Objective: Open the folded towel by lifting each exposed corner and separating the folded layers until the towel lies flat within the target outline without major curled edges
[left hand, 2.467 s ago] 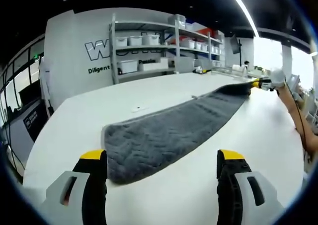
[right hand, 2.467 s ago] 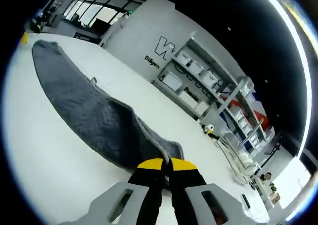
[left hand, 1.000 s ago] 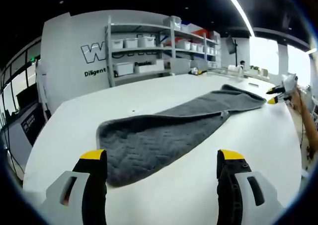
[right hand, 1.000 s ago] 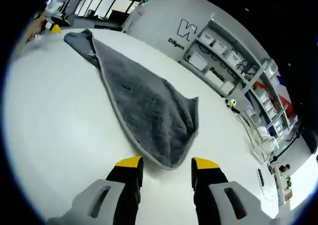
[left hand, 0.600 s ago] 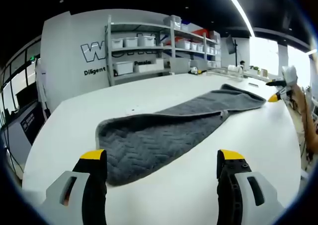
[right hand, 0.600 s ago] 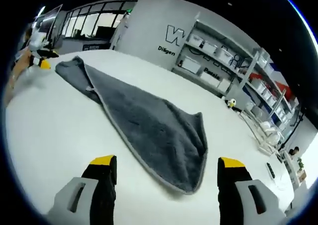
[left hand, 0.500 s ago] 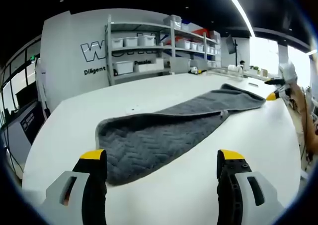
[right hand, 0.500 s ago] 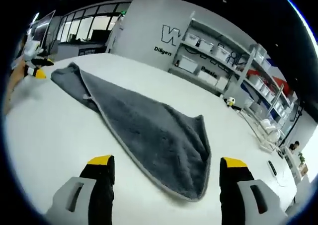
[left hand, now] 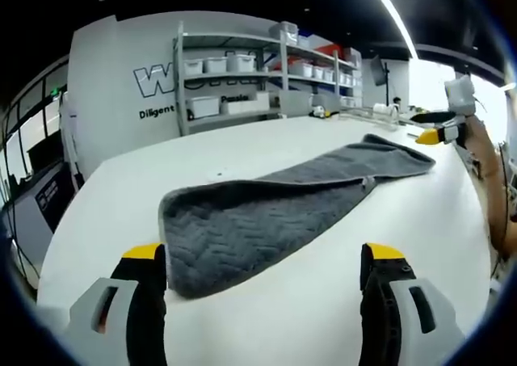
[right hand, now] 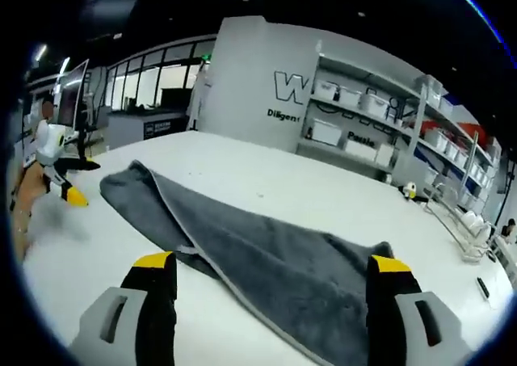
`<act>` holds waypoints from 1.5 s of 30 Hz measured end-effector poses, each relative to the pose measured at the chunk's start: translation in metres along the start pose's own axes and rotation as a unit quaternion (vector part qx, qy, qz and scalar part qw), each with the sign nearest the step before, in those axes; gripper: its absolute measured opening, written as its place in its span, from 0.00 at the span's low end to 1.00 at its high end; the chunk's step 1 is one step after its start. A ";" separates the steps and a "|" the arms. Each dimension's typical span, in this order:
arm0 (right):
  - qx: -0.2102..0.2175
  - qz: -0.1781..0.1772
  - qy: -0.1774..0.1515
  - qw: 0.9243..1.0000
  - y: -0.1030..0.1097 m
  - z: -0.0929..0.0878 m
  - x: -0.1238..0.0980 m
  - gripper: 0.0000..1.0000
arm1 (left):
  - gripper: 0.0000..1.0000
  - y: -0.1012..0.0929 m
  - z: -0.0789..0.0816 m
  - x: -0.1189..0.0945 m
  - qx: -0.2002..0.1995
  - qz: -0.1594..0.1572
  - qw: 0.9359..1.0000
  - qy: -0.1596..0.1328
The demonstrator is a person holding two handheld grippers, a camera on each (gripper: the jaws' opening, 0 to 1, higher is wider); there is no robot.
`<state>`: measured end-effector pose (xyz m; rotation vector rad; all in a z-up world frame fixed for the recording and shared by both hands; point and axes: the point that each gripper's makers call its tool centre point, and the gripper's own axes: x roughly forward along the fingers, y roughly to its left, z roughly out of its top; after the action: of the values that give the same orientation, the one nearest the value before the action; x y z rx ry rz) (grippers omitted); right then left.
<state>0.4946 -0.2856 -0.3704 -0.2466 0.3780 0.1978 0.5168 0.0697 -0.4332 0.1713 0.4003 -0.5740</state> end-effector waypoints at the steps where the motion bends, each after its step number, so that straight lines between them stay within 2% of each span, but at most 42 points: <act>1: -0.001 0.002 0.000 1.000 0.004 0.004 0.006 0.99 | 0.99 0.000 0.000 0.000 -0.002 0.000 1.000 -0.001; 5: -0.002 0.011 0.003 1.000 0.016 0.010 0.028 0.99 | 0.99 0.004 -0.001 -0.001 -0.003 0.005 1.000 -0.001; 8: 0.005 0.020 -0.002 1.000 0.024 0.005 0.040 0.99 | 0.99 0.006 -0.002 -0.003 -0.001 0.013 1.000 0.000; 14: -0.021 0.017 0.010 1.000 0.024 -0.014 0.041 0.99 | 0.99 0.012 0.008 -0.005 -0.006 0.018 0.999 -0.027; 18: -0.010 0.047 0.023 0.999 0.032 -0.028 0.039 0.96 | 0.99 0.019 0.011 -0.004 -0.008 0.030 0.999 -0.039; 21: 0.000 0.056 0.023 0.998 0.032 -0.031 0.042 0.94 | 0.99 0.033 0.012 -0.003 -0.023 0.048 0.997 -0.054; 23: -0.002 0.055 0.022 0.998 0.029 -0.031 0.044 0.94 | 0.98 0.048 0.012 -0.003 -0.031 0.072 0.994 -0.070; 25: 0.006 0.061 0.023 0.998 0.027 -0.033 0.045 0.94 | 0.97 0.059 0.009 0.002 -0.038 0.091 0.992 -0.073; 28: 0.020 0.063 0.021 0.998 0.025 -0.033 0.047 0.93 | 0.97 0.068 0.005 0.008 -0.048 0.093 0.992 -0.071; 30: 0.016 0.059 0.017 0.998 0.023 -0.032 0.047 0.92 | 0.95 0.073 0.012 0.014 -0.050 0.090 0.991 -0.084; 31: 0.018 0.057 0.013 0.998 0.022 -0.031 0.047 0.90 | 0.94 0.075 0.014 0.017 -0.047 0.092 0.991 -0.080; 32: 0.023 0.055 0.009 0.998 0.020 -0.029 0.047 0.89 | 0.94 0.072 0.011 0.021 -0.019 0.085 0.995 -0.054; 33: 0.028 0.053 0.005 0.998 0.020 -0.028 0.047 0.86 | 0.96 0.068 0.014 0.026 -0.009 0.076 0.996 -0.048; 35: 0.030 0.056 0.006 0.998 0.022 -0.029 0.046 0.86 | 0.96 0.068 0.020 0.030 -0.008 0.075 0.996 -0.056; 37: 0.031 0.059 0.003 0.998 0.025 -0.027 0.045 0.86 | 0.96 0.065 0.033 0.039 -0.017 0.055 0.995 -0.076; 39: 0.028 0.066 -0.002 0.997 0.029 -0.025 0.043 0.86 | 0.94 0.068 0.037 0.044 -0.014 0.048 0.995 -0.081; 41: 0.027 0.072 -0.008 0.997 0.034 -0.024 0.041 0.86 | 0.93 0.079 0.035 0.051 0.012 0.063 0.995 -0.073; 42: 0.025 0.074 -0.008 0.997 0.035 -0.025 0.041 0.86 | 0.93 0.081 0.033 0.053 0.012 0.066 0.995 -0.070; 45: 0.013 0.078 -0.007 0.997 0.039 -0.025 0.037 0.86 | 0.93 0.087 0.027 0.067 0.024 0.048 0.997 -0.058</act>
<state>0.5105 -0.2498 -0.4151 -0.1894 0.3856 0.3481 0.6253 0.1012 -0.4320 0.2008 0.2636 -0.4965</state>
